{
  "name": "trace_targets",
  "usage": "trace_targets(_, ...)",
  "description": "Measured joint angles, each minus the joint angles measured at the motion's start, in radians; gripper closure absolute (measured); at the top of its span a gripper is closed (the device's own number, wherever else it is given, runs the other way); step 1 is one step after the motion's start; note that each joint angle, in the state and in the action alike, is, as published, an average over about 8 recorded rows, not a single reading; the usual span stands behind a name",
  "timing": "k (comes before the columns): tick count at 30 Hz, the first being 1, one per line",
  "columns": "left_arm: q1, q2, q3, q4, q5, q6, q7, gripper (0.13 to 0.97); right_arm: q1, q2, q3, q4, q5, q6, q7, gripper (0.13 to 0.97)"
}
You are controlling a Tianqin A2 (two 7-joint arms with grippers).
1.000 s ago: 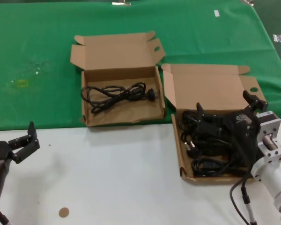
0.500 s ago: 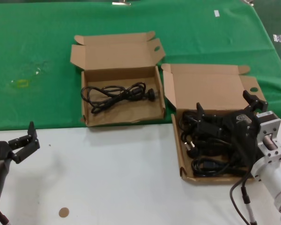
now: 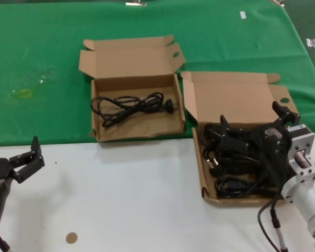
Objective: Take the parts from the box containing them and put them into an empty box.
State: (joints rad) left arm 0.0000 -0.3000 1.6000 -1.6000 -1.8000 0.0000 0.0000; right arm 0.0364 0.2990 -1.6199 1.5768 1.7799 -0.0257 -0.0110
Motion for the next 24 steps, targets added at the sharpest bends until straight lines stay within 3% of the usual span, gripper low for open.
trace_targets(24, 0.000, 0.000, 0.000, 0.000, 0.000, 0.000, 0.000, 0.132, 0.000, 0.000, 0.000, 0.000, 0.000, 0.000, 0.000, 0.129)
